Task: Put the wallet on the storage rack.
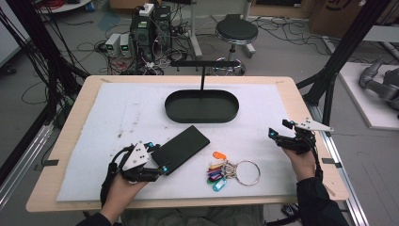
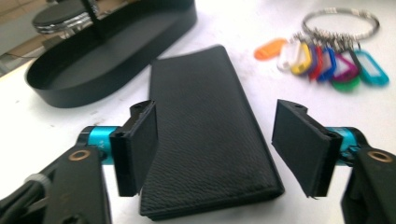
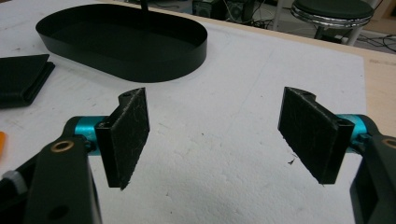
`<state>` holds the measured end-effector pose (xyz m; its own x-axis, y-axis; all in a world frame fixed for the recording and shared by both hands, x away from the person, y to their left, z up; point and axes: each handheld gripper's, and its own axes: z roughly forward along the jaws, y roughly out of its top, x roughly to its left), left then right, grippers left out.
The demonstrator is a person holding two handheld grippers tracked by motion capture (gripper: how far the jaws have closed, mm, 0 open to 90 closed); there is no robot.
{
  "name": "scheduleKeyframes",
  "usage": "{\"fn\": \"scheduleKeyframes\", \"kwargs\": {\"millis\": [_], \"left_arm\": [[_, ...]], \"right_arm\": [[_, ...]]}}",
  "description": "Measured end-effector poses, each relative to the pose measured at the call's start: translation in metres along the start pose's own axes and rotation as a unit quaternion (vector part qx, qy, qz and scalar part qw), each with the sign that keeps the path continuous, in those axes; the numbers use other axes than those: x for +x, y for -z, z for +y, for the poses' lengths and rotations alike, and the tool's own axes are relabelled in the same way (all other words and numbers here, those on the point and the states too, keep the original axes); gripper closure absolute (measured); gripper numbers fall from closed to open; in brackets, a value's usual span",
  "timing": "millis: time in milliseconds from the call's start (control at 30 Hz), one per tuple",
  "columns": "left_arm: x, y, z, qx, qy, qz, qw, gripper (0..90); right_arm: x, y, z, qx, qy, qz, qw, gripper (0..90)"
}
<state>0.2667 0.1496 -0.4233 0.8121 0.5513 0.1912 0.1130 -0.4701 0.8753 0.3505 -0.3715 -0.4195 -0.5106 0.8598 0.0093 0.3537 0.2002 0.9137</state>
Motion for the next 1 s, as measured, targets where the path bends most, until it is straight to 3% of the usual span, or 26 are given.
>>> {"fn": "scheduleKeyframes", "kwargs": {"millis": [133, 300, 433, 500, 867, 1000], "left_arm": [[-0.005, -0.006, -0.002, 0.019, -0.008, -0.01, 0.9997, 32.6], [-0.012, -0.012, -0.003, 0.044, -0.041, -0.013, 0.9981, 34.6], [-0.02, -0.018, -0.005, 0.074, -0.083, -0.008, 0.9937, 39.4], [-0.021, -0.02, -0.006, 0.084, -0.092, -0.01, 0.9922, 39.4], [-0.024, -0.026, -0.011, 0.103, -0.113, -0.004, 0.9883, 41.5], [-0.024, -0.027, -0.011, 0.103, -0.109, -0.004, 0.9888, 42.2]], "right_arm": [[0.0, 0.0, 0.0, 0.0, 0.001, 0.0, 1.0, 25.1], [0.0, 0.0, 0.0, 0.002, 0.001, 0.0, 1.0, 25.1], [0.0, 0.0, 0.0, 0.001, 0.0, 0.0, 1.0, 25.1], [0.0, 0.0, 0.0, 0.001, 0.0, 0.0, 1.0, 25.1], [0.0, 0.0, 0.0, 0.003, 0.002, 0.002, 1.0, 25.1], [0.001, -0.001, 0.0, 0.003, 0.003, 0.003, 1.0, 25.1]]}}
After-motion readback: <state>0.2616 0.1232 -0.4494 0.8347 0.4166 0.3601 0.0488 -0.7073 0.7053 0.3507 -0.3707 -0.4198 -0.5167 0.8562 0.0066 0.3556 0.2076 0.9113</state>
